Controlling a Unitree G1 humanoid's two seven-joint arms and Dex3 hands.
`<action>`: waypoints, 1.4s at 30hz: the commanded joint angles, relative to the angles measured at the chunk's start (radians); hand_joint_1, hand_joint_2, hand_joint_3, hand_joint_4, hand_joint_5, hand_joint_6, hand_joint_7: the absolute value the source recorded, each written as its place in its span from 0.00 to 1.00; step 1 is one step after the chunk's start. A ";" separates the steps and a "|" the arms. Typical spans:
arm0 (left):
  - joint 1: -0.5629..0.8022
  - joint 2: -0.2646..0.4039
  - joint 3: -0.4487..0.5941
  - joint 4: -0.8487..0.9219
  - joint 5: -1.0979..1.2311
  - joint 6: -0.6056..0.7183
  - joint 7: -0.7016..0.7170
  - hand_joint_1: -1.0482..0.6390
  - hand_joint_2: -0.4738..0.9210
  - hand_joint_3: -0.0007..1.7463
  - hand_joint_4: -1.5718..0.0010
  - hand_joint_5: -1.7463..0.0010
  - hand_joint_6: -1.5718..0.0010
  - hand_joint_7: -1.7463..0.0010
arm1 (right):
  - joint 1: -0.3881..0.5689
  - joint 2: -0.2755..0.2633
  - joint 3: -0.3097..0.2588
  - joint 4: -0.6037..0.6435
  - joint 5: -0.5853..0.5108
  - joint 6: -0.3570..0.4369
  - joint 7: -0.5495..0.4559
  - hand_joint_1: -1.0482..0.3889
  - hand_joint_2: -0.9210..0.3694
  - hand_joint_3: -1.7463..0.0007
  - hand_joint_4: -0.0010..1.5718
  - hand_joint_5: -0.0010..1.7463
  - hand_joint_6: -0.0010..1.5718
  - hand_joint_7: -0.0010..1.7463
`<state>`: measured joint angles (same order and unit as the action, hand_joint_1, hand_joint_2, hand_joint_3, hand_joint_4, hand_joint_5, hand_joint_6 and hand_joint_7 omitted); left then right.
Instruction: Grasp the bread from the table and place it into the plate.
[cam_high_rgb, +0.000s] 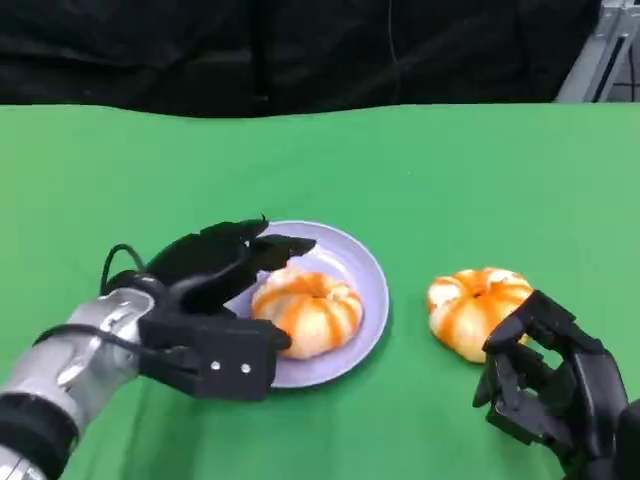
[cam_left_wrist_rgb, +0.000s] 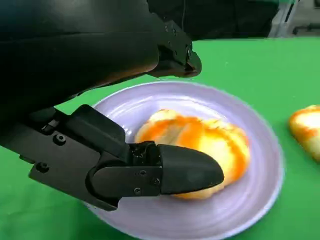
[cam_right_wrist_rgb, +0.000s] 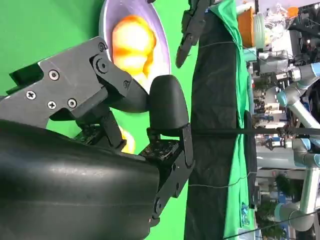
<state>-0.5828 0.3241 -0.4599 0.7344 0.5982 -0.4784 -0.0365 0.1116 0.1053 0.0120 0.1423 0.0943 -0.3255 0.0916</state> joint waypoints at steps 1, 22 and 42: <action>0.083 0.026 0.099 -0.144 -0.128 0.026 -0.060 0.22 1.00 0.26 0.81 0.95 0.73 0.97 | 0.001 -0.006 -0.006 -0.014 0.003 0.004 -0.006 0.63 0.23 0.38 0.53 1.00 0.41 0.90; 0.557 0.042 0.568 -0.767 -1.030 0.695 -0.528 0.65 0.84 0.66 0.46 0.00 0.54 0.00 | -0.013 -0.006 -0.007 0.004 0.007 -0.016 0.004 0.63 0.24 0.37 0.54 1.00 0.41 0.91; 0.577 0.006 0.716 -0.552 -1.170 0.752 -0.640 0.65 0.87 0.74 0.45 0.00 0.54 0.00 | -0.016 -0.011 -0.009 -0.004 0.012 0.016 0.010 0.64 0.23 0.37 0.53 1.00 0.40 0.92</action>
<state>0.0089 0.3293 0.2407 0.1700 -0.5609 0.2685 -0.6593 0.0962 0.1063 0.0120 0.1433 0.0929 -0.3030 0.0946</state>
